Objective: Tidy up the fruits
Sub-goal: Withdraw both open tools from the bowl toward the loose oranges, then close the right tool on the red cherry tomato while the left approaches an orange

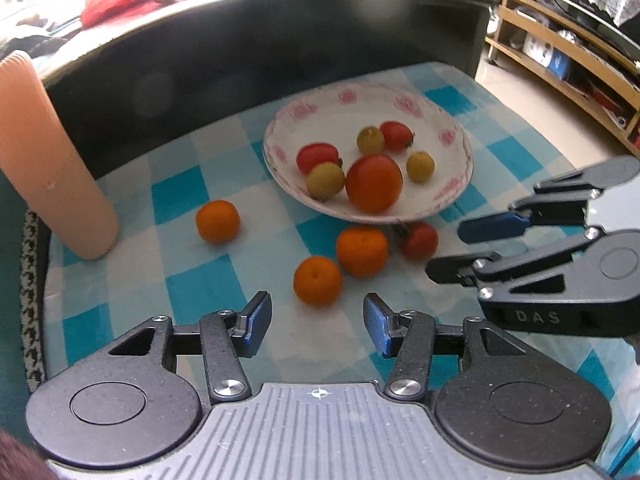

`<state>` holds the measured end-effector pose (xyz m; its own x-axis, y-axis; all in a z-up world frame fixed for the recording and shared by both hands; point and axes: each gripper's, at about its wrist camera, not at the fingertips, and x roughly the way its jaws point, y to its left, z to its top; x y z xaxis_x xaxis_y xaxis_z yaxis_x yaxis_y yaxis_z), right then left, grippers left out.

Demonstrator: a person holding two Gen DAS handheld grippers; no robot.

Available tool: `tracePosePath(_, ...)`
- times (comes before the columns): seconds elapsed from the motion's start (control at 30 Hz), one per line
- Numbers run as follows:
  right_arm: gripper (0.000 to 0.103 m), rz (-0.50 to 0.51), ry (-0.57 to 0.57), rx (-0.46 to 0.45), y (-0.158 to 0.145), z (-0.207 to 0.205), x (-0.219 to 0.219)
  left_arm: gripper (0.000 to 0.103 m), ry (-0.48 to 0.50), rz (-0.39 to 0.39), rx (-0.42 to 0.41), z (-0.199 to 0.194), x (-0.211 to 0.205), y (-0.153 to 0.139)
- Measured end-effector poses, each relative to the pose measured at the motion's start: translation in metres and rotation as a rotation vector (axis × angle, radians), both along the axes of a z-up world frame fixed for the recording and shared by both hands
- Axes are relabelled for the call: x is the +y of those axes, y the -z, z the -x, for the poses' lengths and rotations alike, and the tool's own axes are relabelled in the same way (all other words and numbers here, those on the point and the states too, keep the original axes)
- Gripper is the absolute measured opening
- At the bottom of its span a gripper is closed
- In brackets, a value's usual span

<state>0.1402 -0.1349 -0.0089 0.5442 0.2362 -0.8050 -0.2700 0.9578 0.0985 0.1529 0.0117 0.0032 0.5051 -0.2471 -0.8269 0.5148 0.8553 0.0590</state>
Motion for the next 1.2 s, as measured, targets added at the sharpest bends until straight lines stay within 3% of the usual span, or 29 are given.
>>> tracePosePath(0.43, 0.051, 0.029, -0.051, -0.058, 0.016, -0.01, 0.015, 0.06, 0.038, -0.007, 0.01, -0.006, -0.001, 0.016)
tracePosePath(0.57, 0.045, 0.036, -0.039, -0.056, 0.017, -0.013, 0.016, 0.059, 0.045, -0.008, -0.01, -0.011, -0.003, 0.019)
tracePosePath(0.77, 0.044, 0.036, -0.036, -0.043, 0.016, -0.013, 0.014, 0.053, 0.035, -0.006, -0.03, -0.019, -0.007, 0.025)
tracePosePath(0.97, 0.044, 0.036, -0.035, -0.031, 0.015, -0.011, 0.012, 0.039, 0.035, -0.004, -0.025, -0.017, -0.01, 0.024)
tracePosePath(1.2, 0.043, 0.049, -0.041, -0.014, 0.012, 0.001, 0.009, 0.039, 0.054, -0.028, -0.004, 0.003, -0.013, 0.02)
